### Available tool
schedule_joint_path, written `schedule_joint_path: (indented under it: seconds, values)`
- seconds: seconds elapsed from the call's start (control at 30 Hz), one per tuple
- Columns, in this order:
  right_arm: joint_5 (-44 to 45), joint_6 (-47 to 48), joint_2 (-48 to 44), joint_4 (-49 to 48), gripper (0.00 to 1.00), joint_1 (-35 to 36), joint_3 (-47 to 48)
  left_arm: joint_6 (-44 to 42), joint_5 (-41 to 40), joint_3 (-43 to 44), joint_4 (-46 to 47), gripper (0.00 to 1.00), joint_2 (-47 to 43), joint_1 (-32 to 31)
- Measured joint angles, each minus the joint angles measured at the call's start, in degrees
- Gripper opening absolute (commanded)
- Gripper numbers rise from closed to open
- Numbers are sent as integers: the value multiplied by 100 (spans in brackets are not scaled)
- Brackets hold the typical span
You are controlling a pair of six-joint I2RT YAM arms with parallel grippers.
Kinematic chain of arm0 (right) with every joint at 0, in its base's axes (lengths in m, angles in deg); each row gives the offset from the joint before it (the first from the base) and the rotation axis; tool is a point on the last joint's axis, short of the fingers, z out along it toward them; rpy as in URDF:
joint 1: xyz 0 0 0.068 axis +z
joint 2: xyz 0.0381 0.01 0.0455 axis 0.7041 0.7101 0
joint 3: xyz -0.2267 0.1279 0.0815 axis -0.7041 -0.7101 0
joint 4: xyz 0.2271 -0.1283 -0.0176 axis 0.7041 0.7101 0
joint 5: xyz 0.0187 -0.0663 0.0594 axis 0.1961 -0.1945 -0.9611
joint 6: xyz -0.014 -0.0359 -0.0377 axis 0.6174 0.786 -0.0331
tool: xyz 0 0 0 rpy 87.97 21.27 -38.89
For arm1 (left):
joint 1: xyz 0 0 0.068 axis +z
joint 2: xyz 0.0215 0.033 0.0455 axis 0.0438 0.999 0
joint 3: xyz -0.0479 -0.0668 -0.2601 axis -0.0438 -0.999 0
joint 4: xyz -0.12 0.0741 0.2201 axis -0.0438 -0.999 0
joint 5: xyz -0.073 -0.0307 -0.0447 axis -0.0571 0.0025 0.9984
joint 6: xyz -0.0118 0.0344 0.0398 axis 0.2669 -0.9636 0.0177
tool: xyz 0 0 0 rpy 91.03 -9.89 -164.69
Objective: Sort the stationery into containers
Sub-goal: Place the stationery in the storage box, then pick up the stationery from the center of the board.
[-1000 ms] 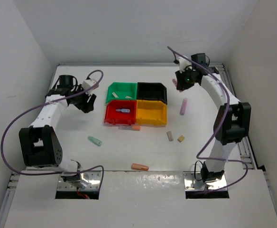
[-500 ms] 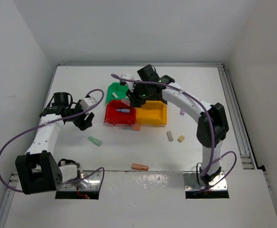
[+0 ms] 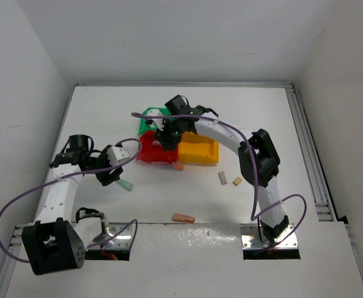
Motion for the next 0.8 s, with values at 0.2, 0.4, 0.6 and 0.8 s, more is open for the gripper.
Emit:
schedule_joint_path:
  seconds: [0.2,0.4,0.6,0.8]
  values:
    - [57,-87,-7,-4,61,-28,4,-1099,-31,0,-404,66,514,-50]
    - [-68,-656,-962,92,60,-197,-656,-1969,-144,13,-498,65,1351,-302]
    - [-258,-1119,-2396,188,60,-852,-1681,-2380,-387,13,-221,64,1923,-509]
    - [-308,-1408,-2955,350,59,-1432,-2590,-2420,-586,-101,382,61,2149,-723]
